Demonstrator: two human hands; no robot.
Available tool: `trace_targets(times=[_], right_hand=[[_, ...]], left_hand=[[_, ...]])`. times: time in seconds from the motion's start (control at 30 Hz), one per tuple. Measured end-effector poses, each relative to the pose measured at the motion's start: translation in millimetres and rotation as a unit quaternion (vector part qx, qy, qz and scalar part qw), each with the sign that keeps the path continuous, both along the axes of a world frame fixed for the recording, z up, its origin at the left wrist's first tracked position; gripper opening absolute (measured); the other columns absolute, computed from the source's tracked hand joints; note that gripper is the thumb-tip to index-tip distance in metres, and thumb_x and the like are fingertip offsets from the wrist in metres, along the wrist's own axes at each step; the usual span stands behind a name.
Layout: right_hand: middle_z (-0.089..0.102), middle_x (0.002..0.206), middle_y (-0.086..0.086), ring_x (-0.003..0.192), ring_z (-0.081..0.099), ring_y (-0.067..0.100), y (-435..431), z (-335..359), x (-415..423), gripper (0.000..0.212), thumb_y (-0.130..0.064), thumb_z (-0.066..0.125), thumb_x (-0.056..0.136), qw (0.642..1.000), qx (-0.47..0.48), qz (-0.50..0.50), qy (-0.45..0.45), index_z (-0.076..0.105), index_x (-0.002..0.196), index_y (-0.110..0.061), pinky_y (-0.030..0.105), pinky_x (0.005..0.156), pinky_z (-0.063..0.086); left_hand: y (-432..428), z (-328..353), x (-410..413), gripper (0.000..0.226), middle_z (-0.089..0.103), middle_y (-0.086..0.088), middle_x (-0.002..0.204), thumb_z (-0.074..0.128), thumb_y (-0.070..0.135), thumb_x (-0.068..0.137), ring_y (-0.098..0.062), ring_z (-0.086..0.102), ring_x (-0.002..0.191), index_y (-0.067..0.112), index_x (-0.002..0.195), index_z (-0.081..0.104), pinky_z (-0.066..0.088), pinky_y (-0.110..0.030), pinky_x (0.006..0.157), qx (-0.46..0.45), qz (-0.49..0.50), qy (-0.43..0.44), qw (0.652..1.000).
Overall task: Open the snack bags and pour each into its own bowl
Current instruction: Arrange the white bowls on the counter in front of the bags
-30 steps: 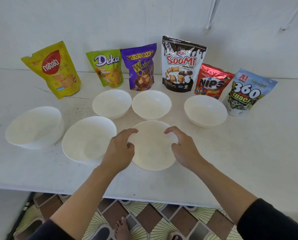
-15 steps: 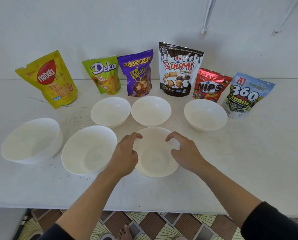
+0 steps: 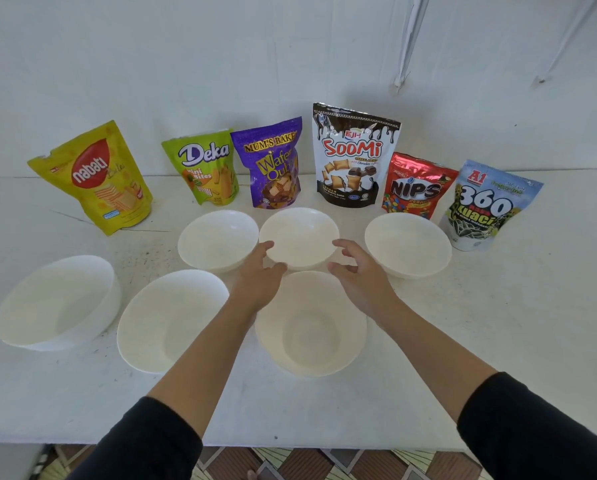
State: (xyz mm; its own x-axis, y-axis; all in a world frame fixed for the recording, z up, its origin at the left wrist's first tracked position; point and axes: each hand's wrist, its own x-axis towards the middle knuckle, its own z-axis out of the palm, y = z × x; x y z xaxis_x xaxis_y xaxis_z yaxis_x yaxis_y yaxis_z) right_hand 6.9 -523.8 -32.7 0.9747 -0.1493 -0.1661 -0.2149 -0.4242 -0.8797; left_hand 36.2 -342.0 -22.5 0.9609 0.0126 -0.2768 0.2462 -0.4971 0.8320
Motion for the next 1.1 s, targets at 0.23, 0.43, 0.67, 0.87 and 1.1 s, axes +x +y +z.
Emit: trace_targets(times=[0.23,0.43,0.67,0.87,1.1], right_hand=[[0.025,0.163,0.004,0.145,0.035,0.025,5.2,-9.5,26.2,0.054,-0.026,0.05,0.101,0.995,-0.068,0.06,0.045,0.037,0.152,-0.014,0.041,0.119,0.03],[0.034,0.159,0.005,0.142,0.037,0.023,-1.7,-18.1,25.8,0.049,-0.016,0.047,0.101,0.994,-0.088,0.052,0.03,0.041,0.149,-0.01,0.035,0.117,0.032],[0.042,0.154,0.007,0.137,0.045,0.023,-14.0,-20.7,23.3,0.048,-0.02,0.048,0.101,0.993,-0.107,0.038,0.027,0.045,0.148,-0.009,0.035,0.115,0.034],[0.052,0.143,0.003,0.124,0.053,0.019,-13.6,-10.3,21.3,0.036,-0.026,0.049,0.102,0.988,-0.153,-0.004,-0.016,0.057,0.135,-0.015,0.03,0.105,0.038],[0.061,0.112,-0.004,0.106,0.056,0.012,29.0,32.7,43.4,0.016,-0.023,0.058,0.096,0.987,-0.105,0.055,-0.109,0.061,0.111,-0.025,0.025,0.086,0.041]], left_hand=[[-10.4,-15.3,11.3,0.058,0.034,-0.004,0.161,0.055,0.016,0.099,-0.025,0.043,0.141,0.016,0.155,0.037,0.036,-0.047,0.118,0.018,-0.008,0.0,1.0],[-18.0,-18.9,12.8,0.052,0.044,-0.001,0.155,0.054,0.015,0.1,-0.02,0.044,0.14,0.019,0.151,0.044,0.04,-0.043,0.116,0.017,-0.018,0.004,1.0],[-23.5,-19.6,14.9,0.039,0.057,0.004,0.14,0.055,0.014,0.098,-0.015,0.053,0.132,0.021,0.137,0.058,0.044,-0.04,0.112,0.019,-0.035,0.008,0.999],[-16.6,-14.1,16.8,0.035,0.057,0.01,0.135,0.056,0.018,0.1,-0.012,0.057,0.118,0.029,0.133,0.06,0.044,-0.029,0.101,0.037,-0.064,-0.009,0.997],[41.1,35.7,23.1,0.013,0.068,0.004,0.097,0.057,0.032,0.101,-0.019,0.069,0.091,0.033,0.111,0.065,0.047,-0.025,0.065,0.056,0.006,-0.124,0.991]])
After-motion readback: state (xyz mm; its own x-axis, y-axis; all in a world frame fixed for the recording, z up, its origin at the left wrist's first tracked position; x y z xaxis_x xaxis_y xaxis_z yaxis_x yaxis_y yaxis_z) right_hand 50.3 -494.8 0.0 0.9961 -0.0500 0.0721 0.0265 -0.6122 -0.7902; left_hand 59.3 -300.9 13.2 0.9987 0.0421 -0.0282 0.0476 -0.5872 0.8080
